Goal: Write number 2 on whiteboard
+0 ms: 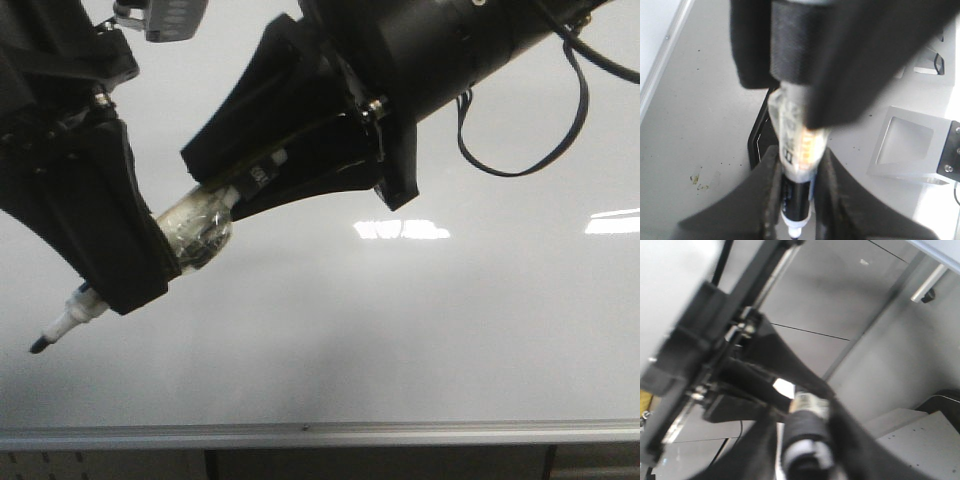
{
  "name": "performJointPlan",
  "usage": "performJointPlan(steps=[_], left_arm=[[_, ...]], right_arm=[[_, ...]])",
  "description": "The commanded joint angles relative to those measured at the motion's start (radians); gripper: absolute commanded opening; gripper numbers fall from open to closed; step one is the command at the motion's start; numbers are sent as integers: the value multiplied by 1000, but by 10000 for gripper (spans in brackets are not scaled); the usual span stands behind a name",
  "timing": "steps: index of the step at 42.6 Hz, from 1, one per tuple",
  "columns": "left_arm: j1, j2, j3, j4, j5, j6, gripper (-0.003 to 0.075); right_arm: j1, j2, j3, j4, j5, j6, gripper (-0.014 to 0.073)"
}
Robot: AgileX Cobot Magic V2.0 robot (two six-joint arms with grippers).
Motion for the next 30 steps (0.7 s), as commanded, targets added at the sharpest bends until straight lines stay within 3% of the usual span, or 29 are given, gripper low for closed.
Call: performJointPlan(steps=[1, 5, 10, 13, 16, 24, 26, 30], left_arm=[[-8, -36, -33, -45, -11, -1, -19], [-8, -36, -33, -45, -26, -1, -19], [-8, -36, -33, -47, -33, -1, -13], [-8, -36, -33, -55, -31, -1, 38], [-8, -36, -33, -65, -31, -1, 153], [-8, -36, -33, -71, -33, -1, 631], [-8, -36, -33, -71, -33, -1, 702], [-8, -36, -33, -71, -33, -1, 675]], right_arm=[[3, -41, -30, 80, 90, -15, -3], [3, -41, -30, 71, 105, -16, -117], [3, -41, -30, 60, 106, -17, -113], [3, -41, -30, 54, 106, -17, -116], [3, -41, -30, 54, 106, -17, -116], [3, -41, -30, 39, 102, -19, -116], [1, -41, -30, 27, 97, -19, -116], [-9, -46, -30, -31, 79, -19, -116]])
